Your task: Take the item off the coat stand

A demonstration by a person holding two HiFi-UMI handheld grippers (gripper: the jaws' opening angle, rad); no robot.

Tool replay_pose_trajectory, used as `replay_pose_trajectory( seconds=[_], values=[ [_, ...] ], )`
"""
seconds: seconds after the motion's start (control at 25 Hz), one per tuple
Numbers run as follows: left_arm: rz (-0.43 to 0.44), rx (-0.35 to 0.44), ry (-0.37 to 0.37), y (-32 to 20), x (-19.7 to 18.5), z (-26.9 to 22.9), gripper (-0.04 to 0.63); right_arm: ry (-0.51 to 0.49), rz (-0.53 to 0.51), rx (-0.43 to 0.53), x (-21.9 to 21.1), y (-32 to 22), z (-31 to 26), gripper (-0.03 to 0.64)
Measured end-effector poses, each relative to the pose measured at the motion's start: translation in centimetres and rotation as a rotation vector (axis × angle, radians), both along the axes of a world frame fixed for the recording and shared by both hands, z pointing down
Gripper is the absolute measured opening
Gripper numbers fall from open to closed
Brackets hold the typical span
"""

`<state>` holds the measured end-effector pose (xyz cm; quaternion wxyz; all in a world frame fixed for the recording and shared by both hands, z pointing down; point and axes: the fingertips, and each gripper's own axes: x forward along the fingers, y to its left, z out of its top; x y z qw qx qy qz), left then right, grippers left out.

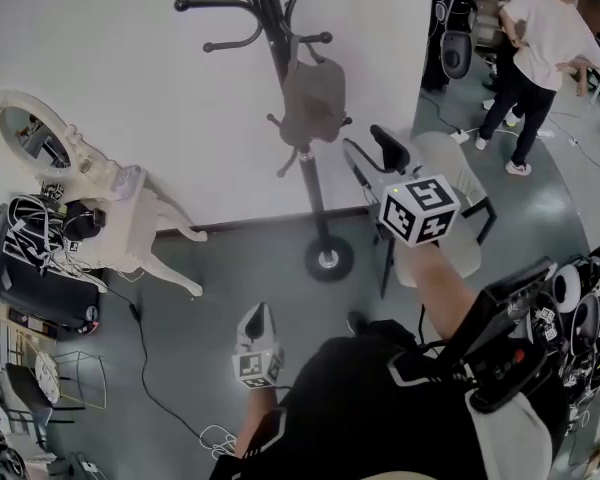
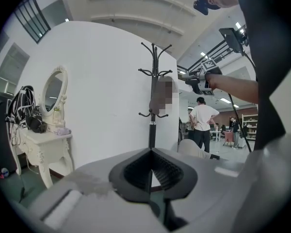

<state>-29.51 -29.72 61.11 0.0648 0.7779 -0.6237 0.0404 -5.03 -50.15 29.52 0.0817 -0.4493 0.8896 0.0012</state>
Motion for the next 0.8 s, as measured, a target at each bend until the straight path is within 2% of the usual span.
replay_pose_trajectory(
  seconds=[0.32, 0.52, 0.8],
  values=[
    [-0.072, -0.01, 0.014, -2.6, -2.3, -0.1, 0.023, 0.022, -0.024, 0.004, -2.0, -5.4, -0.3, 0.264],
    [-0.117, -0.046, 0.035, -2.4, -3.5, 1.3, 0.023, 0.024, -0.037, 0.004, -3.2, -7.9, -0.4, 0.264],
    [-0.156, -0.125, 0.025, -1.5, -4.3, 4.9, 0.023, 0.033, -0.053, 0.005, -4.7, -10.3, -0.2, 0.248]
  ],
)
